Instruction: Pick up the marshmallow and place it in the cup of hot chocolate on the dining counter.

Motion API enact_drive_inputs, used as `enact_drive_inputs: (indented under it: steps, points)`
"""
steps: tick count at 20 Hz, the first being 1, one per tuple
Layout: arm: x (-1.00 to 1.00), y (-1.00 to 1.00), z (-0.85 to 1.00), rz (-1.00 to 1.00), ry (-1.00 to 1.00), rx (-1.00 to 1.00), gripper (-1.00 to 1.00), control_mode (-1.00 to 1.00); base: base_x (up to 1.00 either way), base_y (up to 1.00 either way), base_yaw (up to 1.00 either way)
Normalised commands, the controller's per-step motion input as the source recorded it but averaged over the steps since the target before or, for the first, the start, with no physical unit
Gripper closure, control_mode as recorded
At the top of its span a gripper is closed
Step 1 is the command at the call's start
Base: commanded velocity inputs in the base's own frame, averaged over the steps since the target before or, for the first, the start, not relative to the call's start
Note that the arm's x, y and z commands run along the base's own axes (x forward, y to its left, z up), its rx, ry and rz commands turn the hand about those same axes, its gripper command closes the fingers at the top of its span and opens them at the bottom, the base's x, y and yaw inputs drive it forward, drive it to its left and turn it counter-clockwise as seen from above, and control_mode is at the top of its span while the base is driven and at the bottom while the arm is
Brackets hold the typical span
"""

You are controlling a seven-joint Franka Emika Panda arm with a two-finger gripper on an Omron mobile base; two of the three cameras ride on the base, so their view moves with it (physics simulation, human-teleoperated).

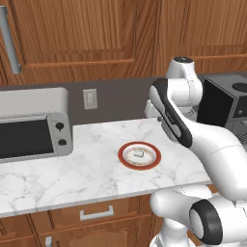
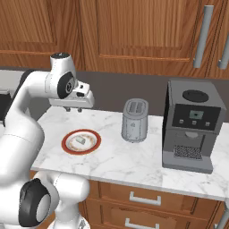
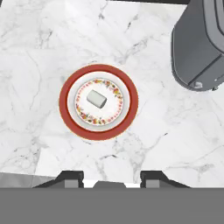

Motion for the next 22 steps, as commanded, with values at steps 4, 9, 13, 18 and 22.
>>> enact_drive_inputs:
  steps: [4,9,13,18,22]
  points:
    - [-0.07,0.0,-0.27,0.06,0.0,0.0,-1.0,-1.0,0.0,0.0,0.0]
    - [0.0,0.15,-0.54,0.45,0.05,0.0,-1.0,-1.0,0.0,0.0,0.0]
    - [0.03,0.36,-0.59,0.44,0.07,0.0,-1.0,-1.0,0.0,0.0,0.0]
    - [0.21,0.19,-0.34,0.24,0.1,-0.02,-1.0,-1.0,0.0,0.0,0.0]
    - [0.27,0.03,-0.51,0.12,0.03,-0.13,-1.0,-1.0,0.0,0.0,0.0]
